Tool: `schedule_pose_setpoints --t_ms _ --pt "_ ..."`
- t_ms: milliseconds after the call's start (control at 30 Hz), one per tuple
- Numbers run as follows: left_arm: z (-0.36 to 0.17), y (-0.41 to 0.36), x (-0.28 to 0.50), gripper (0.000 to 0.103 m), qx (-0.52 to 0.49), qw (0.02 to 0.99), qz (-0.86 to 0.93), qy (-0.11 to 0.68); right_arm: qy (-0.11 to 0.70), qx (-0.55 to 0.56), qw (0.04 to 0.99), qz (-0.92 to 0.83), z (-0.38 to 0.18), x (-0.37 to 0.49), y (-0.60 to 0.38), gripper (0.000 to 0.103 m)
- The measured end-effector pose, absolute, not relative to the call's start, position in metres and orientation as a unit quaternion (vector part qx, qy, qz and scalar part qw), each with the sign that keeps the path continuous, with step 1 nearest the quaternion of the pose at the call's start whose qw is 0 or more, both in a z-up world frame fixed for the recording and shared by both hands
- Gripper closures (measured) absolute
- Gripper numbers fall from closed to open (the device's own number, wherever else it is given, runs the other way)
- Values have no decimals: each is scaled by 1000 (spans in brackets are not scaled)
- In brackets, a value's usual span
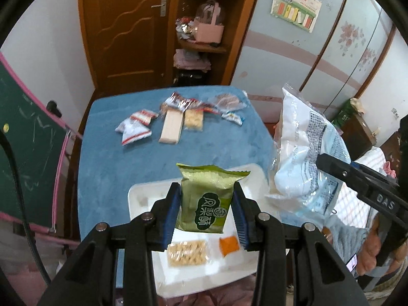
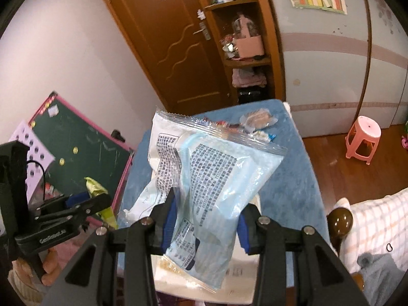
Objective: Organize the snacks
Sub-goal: 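Carry both packets over the white tray and release them inside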
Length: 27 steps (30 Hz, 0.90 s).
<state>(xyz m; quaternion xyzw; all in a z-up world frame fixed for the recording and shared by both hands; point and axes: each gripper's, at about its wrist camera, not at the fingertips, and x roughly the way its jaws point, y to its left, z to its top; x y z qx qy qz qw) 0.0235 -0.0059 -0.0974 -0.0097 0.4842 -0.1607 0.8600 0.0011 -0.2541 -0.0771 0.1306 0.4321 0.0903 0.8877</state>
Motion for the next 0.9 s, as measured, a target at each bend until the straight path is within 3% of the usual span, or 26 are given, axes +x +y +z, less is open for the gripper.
schedule_pose_setpoints --t_ms 467,900 --pt "-156 1 14 65 2 839 -138 526 520 79 847 75 -134 -20 -213 61" --pt "-175 -5 21 65 14 828 -132 544 545 62 833 71 -149 -9 -202 60"
